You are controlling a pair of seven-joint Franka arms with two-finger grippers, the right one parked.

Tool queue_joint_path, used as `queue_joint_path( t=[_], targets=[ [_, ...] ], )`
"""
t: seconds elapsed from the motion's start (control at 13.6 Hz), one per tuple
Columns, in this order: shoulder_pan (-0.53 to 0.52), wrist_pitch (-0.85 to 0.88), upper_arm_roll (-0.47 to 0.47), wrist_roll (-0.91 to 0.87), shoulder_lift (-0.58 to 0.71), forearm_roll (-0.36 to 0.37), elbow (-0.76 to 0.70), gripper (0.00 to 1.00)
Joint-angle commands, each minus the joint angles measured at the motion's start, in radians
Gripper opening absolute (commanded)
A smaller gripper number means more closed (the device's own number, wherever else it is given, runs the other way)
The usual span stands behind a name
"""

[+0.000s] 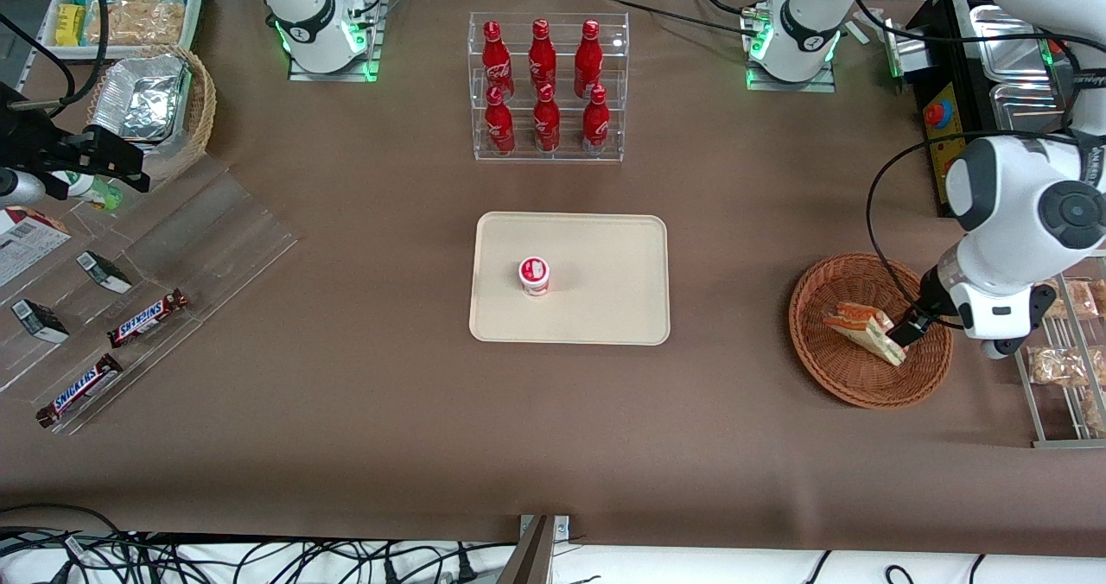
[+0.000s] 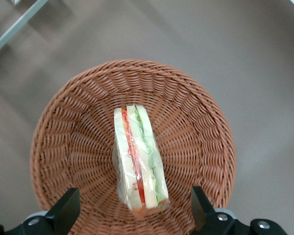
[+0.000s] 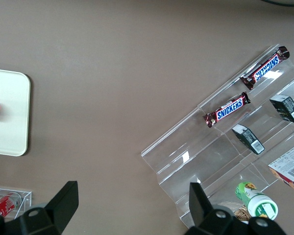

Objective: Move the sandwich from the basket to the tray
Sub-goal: 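Lower the left gripper and close it on the sandwich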

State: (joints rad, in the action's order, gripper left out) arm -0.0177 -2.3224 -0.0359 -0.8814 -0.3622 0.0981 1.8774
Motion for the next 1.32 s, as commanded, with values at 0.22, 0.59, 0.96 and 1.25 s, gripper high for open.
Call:
queue_joint_path(
  t=[0.22, 0.59, 0.96, 1.25],
  targets=[
    [0.015, -0.135, 0.001, -0.188, -0.066, 0.032, 0.032, 1.00],
    [0.015, -0.178, 0.001, -0.226, -0.116, 0.057, 0.032, 1.00],
    [0.015, -0.201, 0.002, -0.314, -0.158, 0.143, 0.038, 0.90],
    [0.015, -0.198, 0.005, -0.311, -0.155, 0.143, 0.038, 0.00]
  ],
)
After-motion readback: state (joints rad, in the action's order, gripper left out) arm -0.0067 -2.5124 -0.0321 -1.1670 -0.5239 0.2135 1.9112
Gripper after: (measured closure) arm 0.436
